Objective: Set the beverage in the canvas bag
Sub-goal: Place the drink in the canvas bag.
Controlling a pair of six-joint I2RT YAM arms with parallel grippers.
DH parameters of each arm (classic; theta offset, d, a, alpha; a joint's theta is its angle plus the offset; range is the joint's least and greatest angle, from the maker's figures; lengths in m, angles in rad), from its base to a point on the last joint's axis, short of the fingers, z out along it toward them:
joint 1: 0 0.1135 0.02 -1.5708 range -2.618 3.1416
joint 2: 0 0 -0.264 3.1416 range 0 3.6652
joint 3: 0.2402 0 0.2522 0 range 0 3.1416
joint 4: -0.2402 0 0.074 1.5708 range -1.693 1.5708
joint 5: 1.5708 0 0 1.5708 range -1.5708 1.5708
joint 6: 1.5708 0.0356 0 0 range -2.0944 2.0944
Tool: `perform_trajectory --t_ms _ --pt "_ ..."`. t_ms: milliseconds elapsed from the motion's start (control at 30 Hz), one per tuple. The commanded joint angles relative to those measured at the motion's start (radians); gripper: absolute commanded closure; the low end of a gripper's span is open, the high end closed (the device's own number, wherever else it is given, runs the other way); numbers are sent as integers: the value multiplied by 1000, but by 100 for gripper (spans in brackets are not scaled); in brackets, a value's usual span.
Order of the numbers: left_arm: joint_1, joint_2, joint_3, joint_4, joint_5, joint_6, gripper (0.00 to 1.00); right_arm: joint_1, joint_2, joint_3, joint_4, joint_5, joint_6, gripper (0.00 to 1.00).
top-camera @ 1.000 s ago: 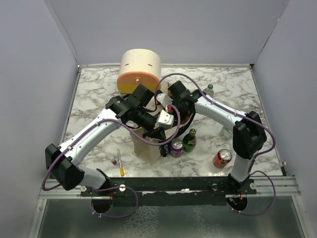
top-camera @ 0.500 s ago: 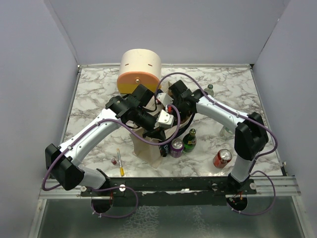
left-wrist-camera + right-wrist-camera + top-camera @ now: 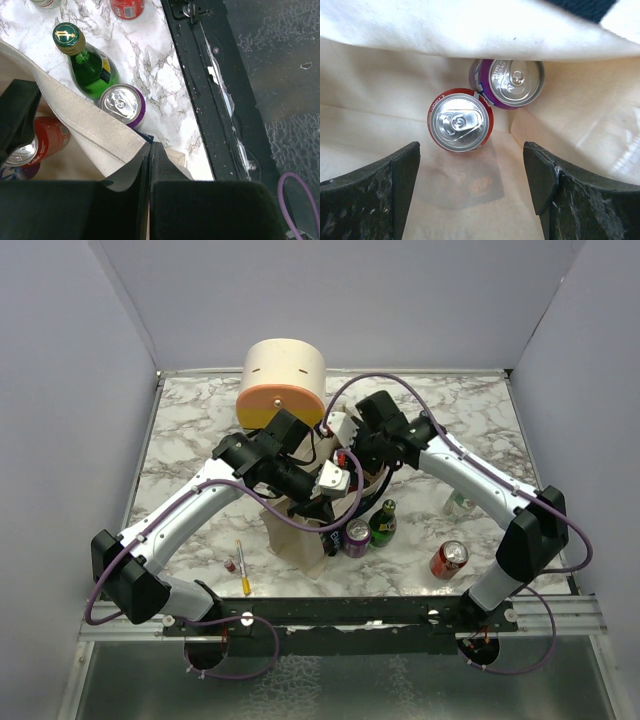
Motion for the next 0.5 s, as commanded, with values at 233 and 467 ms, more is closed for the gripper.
perform_trajectory --t_ms 233,467 --pt "11 -11 8 15 -29 2 100 -8 -97 163 60 -42 119 17" --pt "12 -19 2 35 -34 -20 100 -28 -168 234 7 43 200 18"
